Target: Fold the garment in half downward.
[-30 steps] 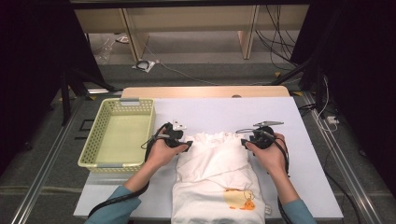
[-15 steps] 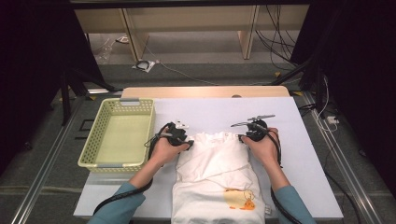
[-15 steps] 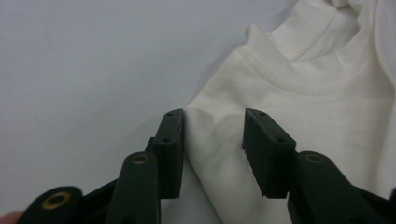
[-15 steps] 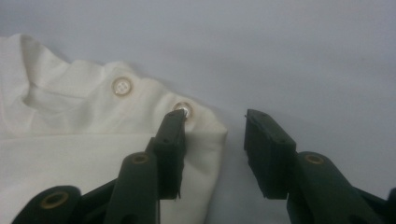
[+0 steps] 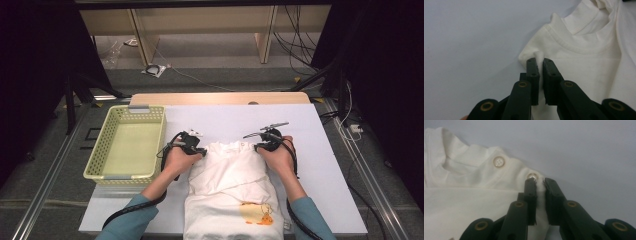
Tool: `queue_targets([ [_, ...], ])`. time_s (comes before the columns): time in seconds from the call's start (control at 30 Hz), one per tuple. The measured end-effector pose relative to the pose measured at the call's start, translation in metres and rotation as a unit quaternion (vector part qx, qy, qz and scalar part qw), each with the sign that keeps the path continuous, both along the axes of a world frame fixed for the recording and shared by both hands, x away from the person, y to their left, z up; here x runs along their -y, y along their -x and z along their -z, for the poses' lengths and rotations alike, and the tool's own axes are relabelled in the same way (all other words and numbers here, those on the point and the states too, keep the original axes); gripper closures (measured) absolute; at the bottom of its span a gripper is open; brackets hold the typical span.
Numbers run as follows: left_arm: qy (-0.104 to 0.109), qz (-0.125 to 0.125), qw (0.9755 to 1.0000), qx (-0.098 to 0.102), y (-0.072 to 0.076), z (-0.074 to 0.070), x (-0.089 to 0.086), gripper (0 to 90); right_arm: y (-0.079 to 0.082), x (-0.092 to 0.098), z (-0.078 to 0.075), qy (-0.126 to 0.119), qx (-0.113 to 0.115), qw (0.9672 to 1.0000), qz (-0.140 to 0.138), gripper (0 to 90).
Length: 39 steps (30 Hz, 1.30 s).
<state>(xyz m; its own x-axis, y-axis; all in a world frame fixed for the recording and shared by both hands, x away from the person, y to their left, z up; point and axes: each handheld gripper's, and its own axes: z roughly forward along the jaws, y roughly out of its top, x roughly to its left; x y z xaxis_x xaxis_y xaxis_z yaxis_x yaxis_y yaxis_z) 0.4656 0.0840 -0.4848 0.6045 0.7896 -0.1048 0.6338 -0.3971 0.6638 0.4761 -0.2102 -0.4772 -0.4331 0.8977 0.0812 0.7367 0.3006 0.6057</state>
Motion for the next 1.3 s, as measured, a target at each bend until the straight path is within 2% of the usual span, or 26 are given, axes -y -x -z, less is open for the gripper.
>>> queue_targets([
  [0.13, -0.009, 0.019, 0.9997, 0.013, 0.000, 0.000, 0.000, 85.3, -0.001, -0.001, -0.001, 0.004, -0.006, 1.0000, 0.002, 82.7],
  [0.33, 0.008, 0.011, 0.9998, 0.014, 0.001, -0.001, -0.004, 85.6, -0.002, -0.004, -0.003, 0.002, -0.017, 0.9997, 0.018, 84.3],
  [0.4, 0.015, 0.006, 0.9998, 0.015, 0.002, -0.004, -0.005, 85.8, -0.002, -0.002, -0.003, 0.005, -0.009, 0.9999, 0.005, 84.6],
  [0.57, 0.028, 0.000, 0.9994, 0.022, 0.002, -0.012, -0.007, 85.9, 0.001, 0.002, -0.002, -0.011, 0.007, 0.9998, 0.014, 85.1],
  [0.8, 0.036, -0.004, 0.9984, 0.043, 0.001, -0.019, -0.008, 85.9, 0.002, 0.005, -0.010, -0.025, 0.031, 0.9989, 0.027, 85.1],
  [1.0, 0.055, -0.011, 0.9963, 0.065, 0.000, -0.025, -0.010, 85.9, 0.004, 0.008, -0.020, -0.033, 0.062, 0.9969, 0.036, 85.0],
  [1.1, 0.052, -0.006, 0.9955, 0.078, 0.000, -0.025, -0.011, 85.8, 0.004, 0.008, -0.024, -0.037, 0.071, 0.9960, 0.039, 85.0],
  [1.3, 0.059, -0.009, 0.9945, 0.086, 0.000, -0.029, -0.011, 85.8, 0.003, 0.008, -0.027, -0.043, 0.083, 0.9947, 0.043, 85.0],
])
